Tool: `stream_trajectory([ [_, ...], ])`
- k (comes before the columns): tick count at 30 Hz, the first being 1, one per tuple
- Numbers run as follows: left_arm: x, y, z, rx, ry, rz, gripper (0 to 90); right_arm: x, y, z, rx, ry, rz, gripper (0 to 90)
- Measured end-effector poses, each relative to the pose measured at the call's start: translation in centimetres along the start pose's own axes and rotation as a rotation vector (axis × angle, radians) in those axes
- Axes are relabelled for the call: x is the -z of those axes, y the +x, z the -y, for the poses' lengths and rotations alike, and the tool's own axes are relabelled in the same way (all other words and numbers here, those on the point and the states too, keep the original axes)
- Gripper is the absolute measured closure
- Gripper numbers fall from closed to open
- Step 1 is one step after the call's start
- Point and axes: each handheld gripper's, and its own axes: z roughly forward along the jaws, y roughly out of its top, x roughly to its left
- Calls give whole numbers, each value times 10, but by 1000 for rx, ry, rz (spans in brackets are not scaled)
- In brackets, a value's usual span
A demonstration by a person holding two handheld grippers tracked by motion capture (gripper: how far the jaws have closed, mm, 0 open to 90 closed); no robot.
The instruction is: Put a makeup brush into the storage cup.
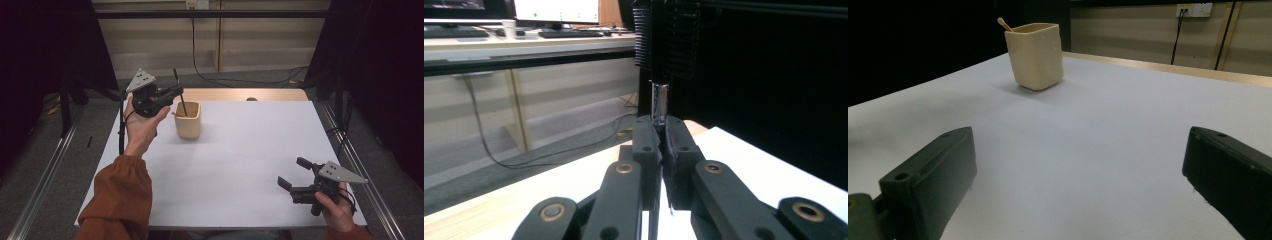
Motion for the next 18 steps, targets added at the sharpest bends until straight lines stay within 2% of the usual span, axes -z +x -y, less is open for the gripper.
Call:
stream_trajectory([
  [1,-2,-1,1,-15,9,-7,858,0,0,0,-1,-1,0,5],
  [7,-12,-4,7,-19,21,-11,858,0,1,0,1,-1,-5,4],
  [8,-15,-5,9,-31,28,-18,857,0,1,0,6,1,-6,4],
  [13,-25,-3,13,-16,28,-18,857,0,2,1,6,7,-14,5],
  [18,-31,5,17,-13,28,-46,858,0,1,1,5,5,-13,7],
])
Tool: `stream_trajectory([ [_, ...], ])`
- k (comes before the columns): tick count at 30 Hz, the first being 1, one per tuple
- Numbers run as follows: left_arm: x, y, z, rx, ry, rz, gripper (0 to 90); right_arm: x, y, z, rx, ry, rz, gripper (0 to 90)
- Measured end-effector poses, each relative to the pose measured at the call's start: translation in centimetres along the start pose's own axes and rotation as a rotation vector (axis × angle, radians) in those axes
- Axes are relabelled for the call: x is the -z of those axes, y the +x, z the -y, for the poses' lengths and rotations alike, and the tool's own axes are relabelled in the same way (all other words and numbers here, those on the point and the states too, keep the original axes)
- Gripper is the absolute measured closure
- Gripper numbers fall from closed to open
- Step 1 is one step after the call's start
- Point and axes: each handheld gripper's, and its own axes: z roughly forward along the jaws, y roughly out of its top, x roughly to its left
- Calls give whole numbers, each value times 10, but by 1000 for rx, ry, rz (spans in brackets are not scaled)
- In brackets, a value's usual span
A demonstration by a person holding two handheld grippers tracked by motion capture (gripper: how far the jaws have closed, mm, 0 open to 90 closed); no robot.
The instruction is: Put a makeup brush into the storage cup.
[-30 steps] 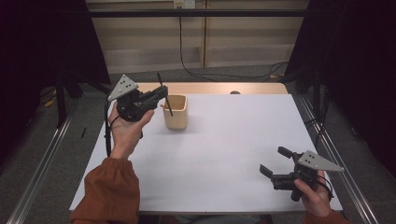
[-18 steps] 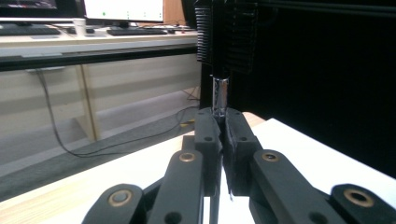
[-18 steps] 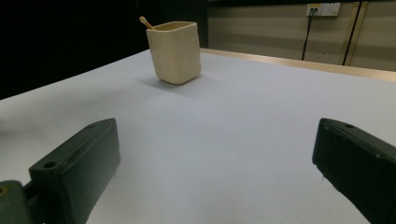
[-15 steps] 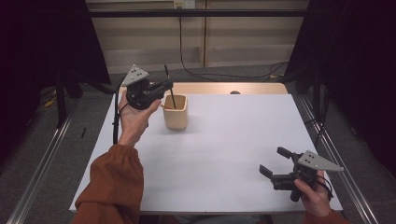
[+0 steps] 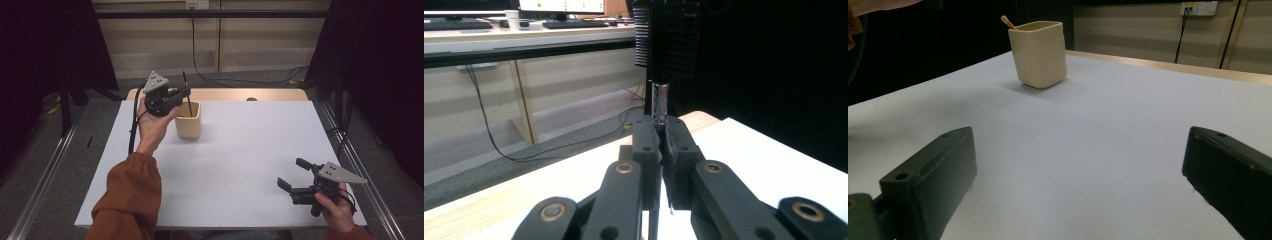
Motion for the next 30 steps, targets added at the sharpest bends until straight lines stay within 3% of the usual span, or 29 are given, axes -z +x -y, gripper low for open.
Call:
stream_trajectory([
  [11,-10,9,7,20,10,-17,857,0,1,0,4,2,-3,16],
  [16,-15,9,15,5,29,-17,857,0,0,1,6,7,-6,22],
  [21,-20,10,23,28,47,-11,857,0,0,1,5,7,-8,23],
  [23,-20,10,25,10,64,-20,857,0,0,1,6,7,-8,23],
  [30,-22,12,31,26,61,-23,857,0,0,1,7,9,9,2],
])
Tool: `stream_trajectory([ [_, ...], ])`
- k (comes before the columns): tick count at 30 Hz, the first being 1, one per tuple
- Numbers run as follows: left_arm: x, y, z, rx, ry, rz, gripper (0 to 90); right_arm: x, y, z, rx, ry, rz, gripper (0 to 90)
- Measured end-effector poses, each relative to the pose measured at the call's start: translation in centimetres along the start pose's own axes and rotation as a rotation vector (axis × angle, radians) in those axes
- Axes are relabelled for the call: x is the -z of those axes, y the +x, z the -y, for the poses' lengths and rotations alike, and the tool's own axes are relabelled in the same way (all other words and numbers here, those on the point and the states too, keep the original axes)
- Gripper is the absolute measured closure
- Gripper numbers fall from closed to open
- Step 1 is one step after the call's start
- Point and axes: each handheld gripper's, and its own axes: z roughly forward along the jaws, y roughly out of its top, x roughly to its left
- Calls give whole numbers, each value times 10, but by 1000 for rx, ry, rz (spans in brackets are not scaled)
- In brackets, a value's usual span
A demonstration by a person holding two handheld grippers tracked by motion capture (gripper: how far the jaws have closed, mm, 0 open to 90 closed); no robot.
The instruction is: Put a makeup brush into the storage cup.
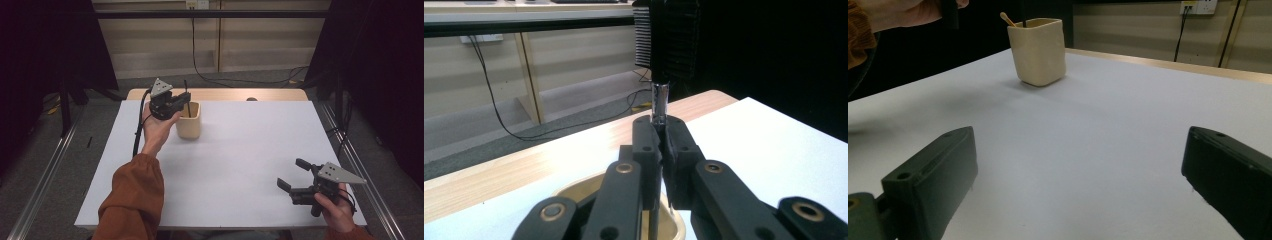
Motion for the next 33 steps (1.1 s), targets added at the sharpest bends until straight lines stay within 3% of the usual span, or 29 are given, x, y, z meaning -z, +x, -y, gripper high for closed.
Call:
stream_trajectory([
  [22,-8,2,17,0,31,-3,846,0,-2,1,-7,-3,11,0],
  [25,-10,4,19,6,27,-8,775,0,-1,1,-1,-3,8,0],
  [33,-10,6,18,36,3,-31,448,1,-1,1,-2,-4,12,0],
])
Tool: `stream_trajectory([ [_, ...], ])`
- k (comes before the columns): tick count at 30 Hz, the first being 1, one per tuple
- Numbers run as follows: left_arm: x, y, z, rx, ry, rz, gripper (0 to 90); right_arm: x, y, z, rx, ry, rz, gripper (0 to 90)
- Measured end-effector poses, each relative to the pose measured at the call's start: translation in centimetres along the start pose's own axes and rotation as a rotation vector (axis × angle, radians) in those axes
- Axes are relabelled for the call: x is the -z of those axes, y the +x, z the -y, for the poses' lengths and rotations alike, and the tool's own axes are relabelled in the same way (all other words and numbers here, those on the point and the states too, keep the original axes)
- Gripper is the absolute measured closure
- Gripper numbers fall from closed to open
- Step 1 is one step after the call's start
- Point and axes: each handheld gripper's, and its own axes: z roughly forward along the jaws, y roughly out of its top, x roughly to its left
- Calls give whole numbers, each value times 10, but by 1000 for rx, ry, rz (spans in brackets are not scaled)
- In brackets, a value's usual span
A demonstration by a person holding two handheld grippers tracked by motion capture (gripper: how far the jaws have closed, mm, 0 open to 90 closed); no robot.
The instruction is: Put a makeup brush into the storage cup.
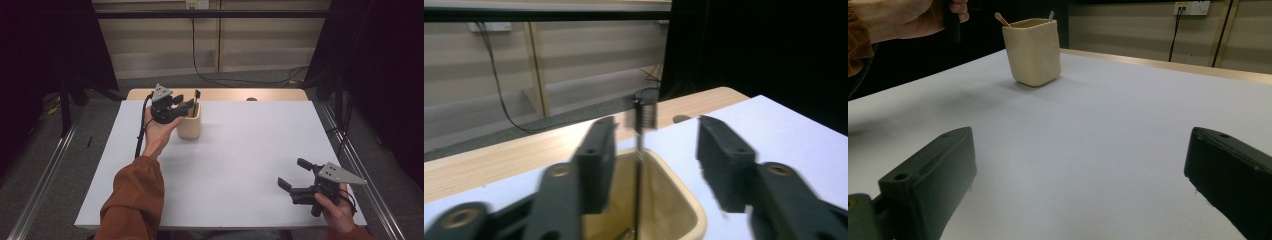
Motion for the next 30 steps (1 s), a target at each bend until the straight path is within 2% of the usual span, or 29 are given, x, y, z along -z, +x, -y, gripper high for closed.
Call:
stream_trajectory([
  [4,0,1,-1,4,0,-4,298,0,0,0,-2,-3,0,0],
  [6,2,2,-1,0,-4,-3,278,0,0,0,-7,-3,1,0],
  [12,6,1,-4,24,-27,15,112,-1,0,-1,-5,-4,-2,0],
  [15,8,1,-5,5,-30,36,64,-1,0,-1,-8,-4,-1,0],
  [16,9,1,-5,10,-35,40,39,-1,0,-1,-7,-3,-4,0],
  [18,12,-1,-5,17,-32,52,37,1,1,-1,-10,-7,-3,0],
  [20,15,-3,-5,-4,-34,53,36,1,2,-1,-9,-11,0,0],
  [24,22,-3,-6,-2,-35,48,32,2,2,-2,-10,-12,4,0],
  [27,27,-4,-5,-6,-42,65,30,2,3,-2,-8,-13,4,0],
  [30,31,-8,-4,-36,-28,56,30,2,3,-2,-7,-11,5,0],
])
